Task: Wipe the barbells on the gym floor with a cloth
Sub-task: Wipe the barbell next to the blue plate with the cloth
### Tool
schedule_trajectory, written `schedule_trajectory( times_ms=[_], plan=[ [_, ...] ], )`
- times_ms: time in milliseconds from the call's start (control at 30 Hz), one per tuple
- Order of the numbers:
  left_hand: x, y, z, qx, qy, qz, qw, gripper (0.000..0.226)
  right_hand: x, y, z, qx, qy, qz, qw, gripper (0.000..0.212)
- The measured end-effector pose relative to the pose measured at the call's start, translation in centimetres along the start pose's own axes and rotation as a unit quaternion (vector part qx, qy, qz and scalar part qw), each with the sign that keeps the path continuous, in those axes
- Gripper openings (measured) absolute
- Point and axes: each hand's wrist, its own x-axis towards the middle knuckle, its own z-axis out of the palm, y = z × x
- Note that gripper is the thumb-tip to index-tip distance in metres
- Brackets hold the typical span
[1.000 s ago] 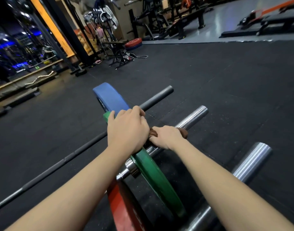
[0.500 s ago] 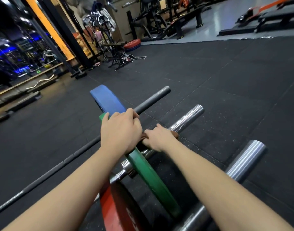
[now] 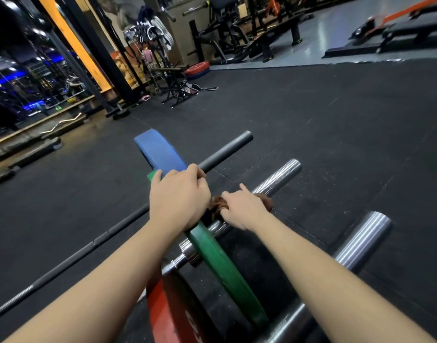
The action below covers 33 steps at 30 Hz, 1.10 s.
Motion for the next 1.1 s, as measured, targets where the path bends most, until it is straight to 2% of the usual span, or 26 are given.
schedule_trajectory(
  times_ms=[133, 333, 433, 567, 667, 833, 933, 1000, 1100],
  plan=[
    [-0.1, 0.0, 0.1, 0.0, 0.004, 0.002, 1.0, 0.028, -0.1, -1.2, 0.7, -0.023, -0.018, -0.043, 0.999, 0.033],
    [-0.2, 0.1, 0.1, -0.004, 0.007, 0.009, 1.0, 0.029, 0.4, 0.0, 2.1, -0.016, 0.042, -0.056, 0.997, 0.015],
    [-0.4, 0.0, 0.1, 0.003, 0.006, 0.019, 1.0, 0.027, 1.0, 2.0, 1.2, 0.016, 0.076, 0.005, 0.997, 0.019],
    [-0.6, -0.1, 0.2, 0.008, 0.004, 0.026, 1.0, 0.026, 1.6, 8.4, -1.4, 0.041, 0.14, 0.116, 0.982, 0.023],
    [-0.4, -0.2, 0.3, 0.006, 0.005, 0.025, 1.0, 0.026, 1.9, 12.0, -2.0, 0.034, 0.202, 0.154, 0.967, 0.031],
    [-0.3, -0.3, 0.4, 0.0, 0.007, 0.023, 1.0, 0.026, 2.2, 13.7, -2.1, 0.107, 0.238, 0.231, 0.937, 0.034],
    [-0.2, -0.3, 0.4, -0.008, 0.003, 0.02, 1.0, 0.027, 2.1, 13.4, -2.0, 0.238, 0.269, 0.258, 0.897, 0.037],
    [-0.1, -0.4, 0.4, -0.009, 0.0, 0.019, 1.0, 0.027, 1.6, 12.6, -1.5, 0.372, 0.305, 0.269, 0.835, 0.036],
    [0.2, -0.5, 0.6, 0.008, -0.011, 0.026, 1.0, 0.029, 0.6, 11.1, -1.0, 0.485, 0.343, 0.333, 0.732, 0.035]
  ],
)
